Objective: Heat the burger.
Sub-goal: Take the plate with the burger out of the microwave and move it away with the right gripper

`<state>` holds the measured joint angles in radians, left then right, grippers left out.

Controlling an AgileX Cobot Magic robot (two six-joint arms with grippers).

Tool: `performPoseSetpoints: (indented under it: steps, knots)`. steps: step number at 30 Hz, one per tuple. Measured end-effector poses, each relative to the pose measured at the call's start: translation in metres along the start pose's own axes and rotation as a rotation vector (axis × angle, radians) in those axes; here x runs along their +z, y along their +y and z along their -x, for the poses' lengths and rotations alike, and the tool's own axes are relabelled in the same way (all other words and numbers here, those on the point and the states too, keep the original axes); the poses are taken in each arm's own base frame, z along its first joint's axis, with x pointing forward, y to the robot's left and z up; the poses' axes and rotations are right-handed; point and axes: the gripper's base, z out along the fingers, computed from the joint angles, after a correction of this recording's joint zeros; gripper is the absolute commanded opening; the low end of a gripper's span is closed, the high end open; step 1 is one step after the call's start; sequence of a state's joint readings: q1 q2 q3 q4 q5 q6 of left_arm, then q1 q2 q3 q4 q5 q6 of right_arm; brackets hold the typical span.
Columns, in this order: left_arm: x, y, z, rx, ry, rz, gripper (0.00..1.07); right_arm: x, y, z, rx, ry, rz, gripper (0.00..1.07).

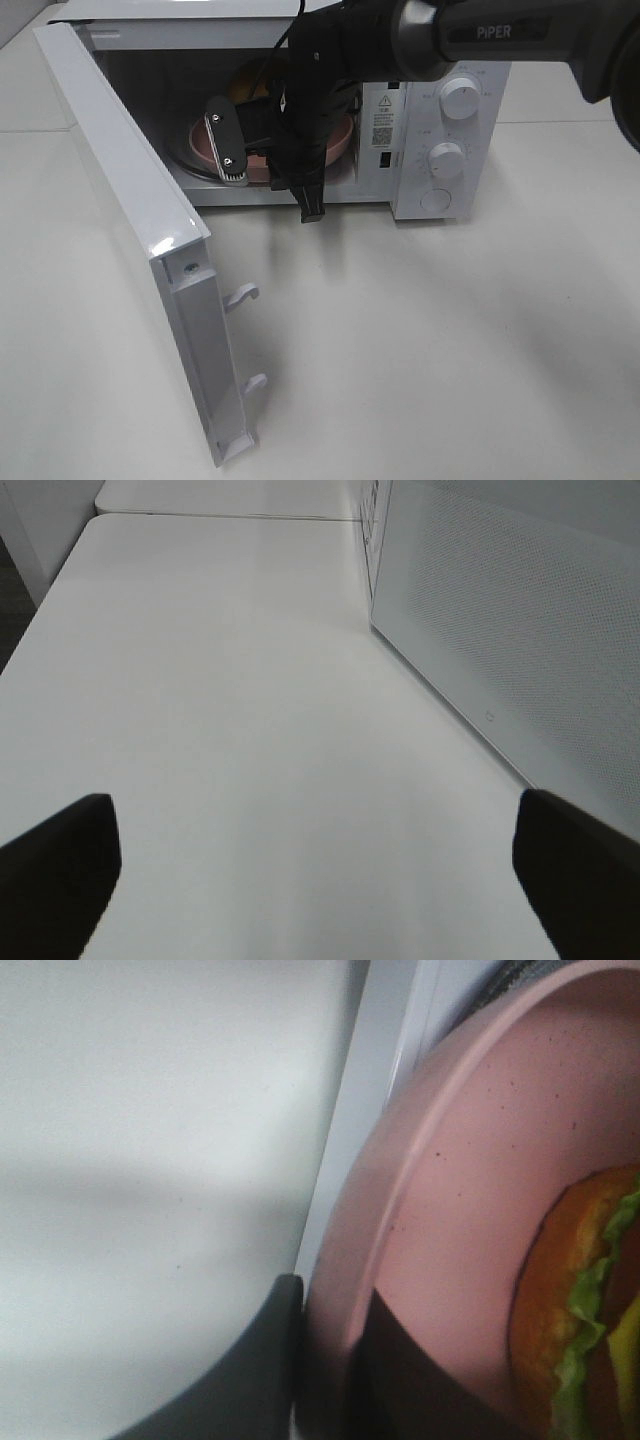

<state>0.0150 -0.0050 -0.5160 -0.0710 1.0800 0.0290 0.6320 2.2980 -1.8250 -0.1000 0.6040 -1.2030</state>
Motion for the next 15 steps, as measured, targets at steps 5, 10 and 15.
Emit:
performPoseSetpoints:
  steps: [5, 10, 15]
  knots:
    - [0.0, 0.0, 0.0, 0.0, 0.0, 0.0, 1.0, -0.004, 0.0, 0.0, -0.001, 0.002, 0.012, 0.0]
    - [0.0, 0.0, 0.0, 0.0, 0.0, 0.0, 1.0, -0.01, 0.004, -0.001, -0.002, 0.0, 0.017, 0.0]
    - [0.0, 0.0, 0.0, 0.0, 0.0, 0.0, 1.0, -0.02, 0.017, -0.003, -0.056, -0.012, 0.04, 0.0]
